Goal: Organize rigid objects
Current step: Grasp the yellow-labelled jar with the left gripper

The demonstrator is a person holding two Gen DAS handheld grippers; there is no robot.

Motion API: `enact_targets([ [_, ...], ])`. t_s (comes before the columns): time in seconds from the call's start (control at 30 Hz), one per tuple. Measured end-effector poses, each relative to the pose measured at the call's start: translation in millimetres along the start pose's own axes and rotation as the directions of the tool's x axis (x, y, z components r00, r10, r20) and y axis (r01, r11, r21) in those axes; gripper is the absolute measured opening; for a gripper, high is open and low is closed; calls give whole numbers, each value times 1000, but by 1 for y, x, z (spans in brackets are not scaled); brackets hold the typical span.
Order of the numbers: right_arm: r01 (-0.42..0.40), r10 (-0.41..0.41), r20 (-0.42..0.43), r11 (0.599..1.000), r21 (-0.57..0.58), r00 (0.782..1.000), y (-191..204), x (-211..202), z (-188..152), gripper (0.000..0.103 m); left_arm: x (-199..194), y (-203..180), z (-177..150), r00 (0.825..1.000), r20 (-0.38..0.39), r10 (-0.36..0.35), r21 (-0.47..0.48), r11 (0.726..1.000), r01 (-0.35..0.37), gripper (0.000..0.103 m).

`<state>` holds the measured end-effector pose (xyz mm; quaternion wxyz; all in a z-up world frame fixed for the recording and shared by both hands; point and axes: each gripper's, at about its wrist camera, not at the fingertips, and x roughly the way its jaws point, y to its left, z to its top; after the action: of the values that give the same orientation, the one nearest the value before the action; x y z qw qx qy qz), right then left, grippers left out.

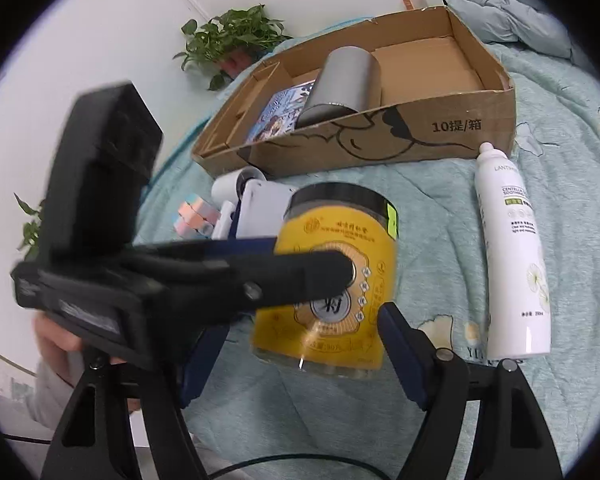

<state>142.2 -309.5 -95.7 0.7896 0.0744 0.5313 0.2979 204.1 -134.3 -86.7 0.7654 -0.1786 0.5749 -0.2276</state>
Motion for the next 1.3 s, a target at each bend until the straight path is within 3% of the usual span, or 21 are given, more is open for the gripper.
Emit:
enact_targets([
  [0.1, 41, -39, -62, 998, 39, 997, -13, 16, 10, 75, 8, 2, 2, 1000, -16, 15, -15, 1000, -16, 93],
  [0.13, 3, 2, -83, 998, 60, 997, -17, 22, 12, 76, 11, 2, 3, 999, -23, 39, -9, 999, -39, 93],
  [0.4, 19, -17, -117, 1000, 12, 993, -7, 49, 18, 86, 28, -2, 2, 980, -53, 192, 44, 981, -190, 91],
  [0.77, 23, -23, -89, 1000, 3, 996, 0, 41, 12, 86, 18, 1, -1, 986, -40, 162, 11, 987, -162, 89],
  [1.03, 38, -37, 23, 998, -50, 999, 20, 11, 20, 86, -29, -18, 6, 986, 78, 145, 21, 989, -147, 88],
  [1.3, 53, -33, 141, 989, -137, 989, 37, -21, 46, 86, -79, -46, 32, 969, 203, 143, 74, 984, -161, 87],
])
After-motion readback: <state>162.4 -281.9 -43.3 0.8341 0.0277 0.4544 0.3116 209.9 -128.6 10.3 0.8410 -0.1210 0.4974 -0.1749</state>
